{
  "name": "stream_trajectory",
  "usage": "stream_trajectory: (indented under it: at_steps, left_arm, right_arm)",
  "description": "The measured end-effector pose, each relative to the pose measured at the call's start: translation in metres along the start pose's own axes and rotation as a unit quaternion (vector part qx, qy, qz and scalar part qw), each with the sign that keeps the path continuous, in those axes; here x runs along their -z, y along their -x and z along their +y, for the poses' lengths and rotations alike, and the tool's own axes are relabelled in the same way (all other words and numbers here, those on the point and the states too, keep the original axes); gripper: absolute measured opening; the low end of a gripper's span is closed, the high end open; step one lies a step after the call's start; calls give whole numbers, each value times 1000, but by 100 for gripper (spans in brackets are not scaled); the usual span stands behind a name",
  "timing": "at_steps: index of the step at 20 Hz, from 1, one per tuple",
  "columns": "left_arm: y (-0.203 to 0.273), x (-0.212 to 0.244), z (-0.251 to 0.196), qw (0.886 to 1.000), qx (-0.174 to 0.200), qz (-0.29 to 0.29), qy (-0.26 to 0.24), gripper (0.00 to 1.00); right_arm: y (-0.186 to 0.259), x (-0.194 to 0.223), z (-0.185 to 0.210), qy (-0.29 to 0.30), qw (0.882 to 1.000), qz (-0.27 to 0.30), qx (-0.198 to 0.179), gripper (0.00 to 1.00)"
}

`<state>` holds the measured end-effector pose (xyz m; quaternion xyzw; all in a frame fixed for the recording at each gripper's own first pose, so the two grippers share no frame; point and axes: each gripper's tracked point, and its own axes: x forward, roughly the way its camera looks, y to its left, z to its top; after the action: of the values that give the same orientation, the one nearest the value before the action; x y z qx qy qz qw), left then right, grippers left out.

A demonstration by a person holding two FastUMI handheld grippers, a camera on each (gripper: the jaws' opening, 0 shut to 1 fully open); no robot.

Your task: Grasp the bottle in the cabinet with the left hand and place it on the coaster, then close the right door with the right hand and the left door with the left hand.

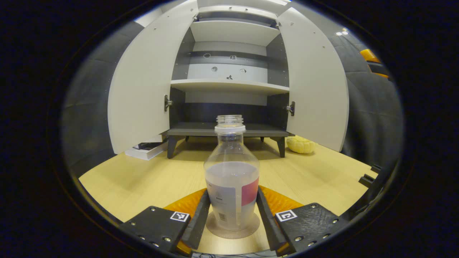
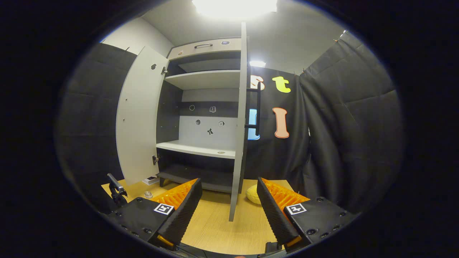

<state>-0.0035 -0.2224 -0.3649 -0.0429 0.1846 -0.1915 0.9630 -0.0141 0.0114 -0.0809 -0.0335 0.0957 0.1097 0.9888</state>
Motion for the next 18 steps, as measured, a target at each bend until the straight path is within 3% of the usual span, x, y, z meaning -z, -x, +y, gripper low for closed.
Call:
stream_trajectory:
  at_steps: [1, 6, 11, 18]
  left_arm:
    - [2, -1, -2, 1000, 2, 3, -2, 85]
    - [17, -34, -8, 1000, 4, -10, -13, 82]
    - [53, -103, -16, 999, 1, -53, -12, 82]
    - [108, -206, 20, 993, -49, -104, -10, 82]
  right_arm:
    - [0, -1, 0, -3, 1000, -1, -1, 98]
    - [2, 1, -2, -21, 1000, -5, -3, 96]
    - [3, -8, -5, -51, 999, -15, -9, 98]
    - [-2, -23, -9, -62, 997, -31, -16, 97]
